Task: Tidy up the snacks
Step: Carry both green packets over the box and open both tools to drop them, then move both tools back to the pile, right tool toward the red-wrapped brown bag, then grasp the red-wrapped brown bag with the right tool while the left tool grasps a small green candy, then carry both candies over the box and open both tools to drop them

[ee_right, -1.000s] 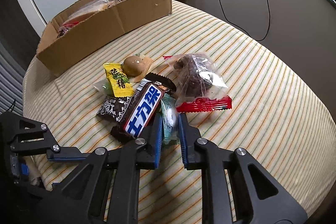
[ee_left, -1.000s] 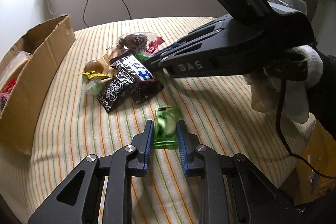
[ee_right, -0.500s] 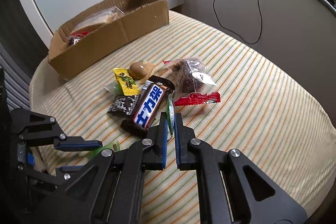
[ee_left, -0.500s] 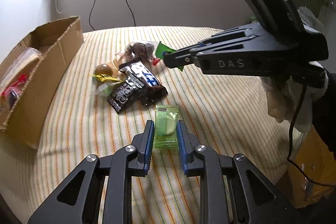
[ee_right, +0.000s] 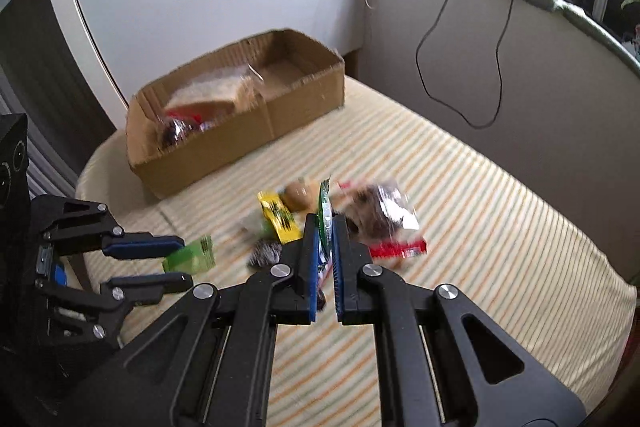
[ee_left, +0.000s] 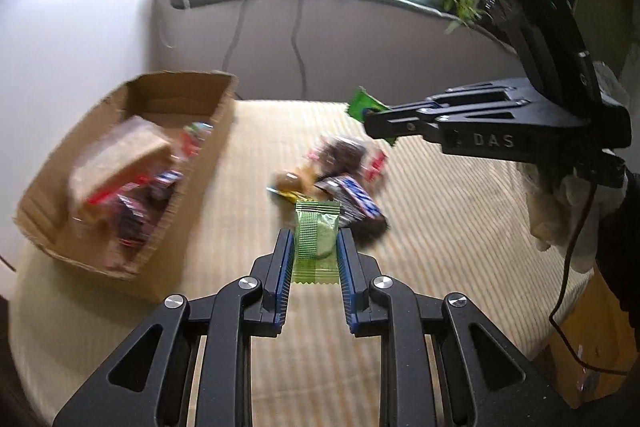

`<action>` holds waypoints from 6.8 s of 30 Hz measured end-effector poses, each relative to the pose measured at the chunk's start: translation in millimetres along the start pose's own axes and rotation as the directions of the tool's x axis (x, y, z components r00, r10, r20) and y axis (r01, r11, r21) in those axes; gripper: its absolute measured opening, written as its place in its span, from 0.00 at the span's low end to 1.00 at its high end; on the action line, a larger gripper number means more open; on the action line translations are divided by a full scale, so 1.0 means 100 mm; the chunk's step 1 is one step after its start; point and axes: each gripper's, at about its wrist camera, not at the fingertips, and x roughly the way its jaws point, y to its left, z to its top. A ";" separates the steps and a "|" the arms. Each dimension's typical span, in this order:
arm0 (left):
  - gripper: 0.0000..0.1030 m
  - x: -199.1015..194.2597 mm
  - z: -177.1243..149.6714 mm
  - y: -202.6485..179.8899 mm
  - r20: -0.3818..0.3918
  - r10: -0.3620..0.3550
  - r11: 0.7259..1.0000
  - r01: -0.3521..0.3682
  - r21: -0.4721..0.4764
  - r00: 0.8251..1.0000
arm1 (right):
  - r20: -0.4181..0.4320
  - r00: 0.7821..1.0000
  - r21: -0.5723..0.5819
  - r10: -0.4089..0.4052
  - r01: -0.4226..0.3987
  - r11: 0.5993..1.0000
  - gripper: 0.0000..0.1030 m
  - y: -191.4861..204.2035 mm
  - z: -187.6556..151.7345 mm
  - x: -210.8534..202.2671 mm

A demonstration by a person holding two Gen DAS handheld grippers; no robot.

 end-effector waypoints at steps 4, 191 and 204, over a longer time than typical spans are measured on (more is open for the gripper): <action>0.20 -0.07 0.08 0.29 0.029 0.039 0.999 -0.038 -0.036 0.999 | 0.019 1.000 -0.017 0.011 -0.011 1.000 0.06 0.11 0.22 0.06; 0.20 -0.24 0.25 0.81 0.078 0.123 0.978 -0.108 -0.180 0.989 | 0.034 0.998 0.095 0.044 -0.047 0.994 0.40 -0.28 0.53 0.24; 0.20 -0.29 0.31 1.36 0.091 0.211 0.953 -0.184 -0.243 0.973 | 0.025 0.997 0.058 0.079 -0.081 0.995 0.40 -0.04 0.91 0.58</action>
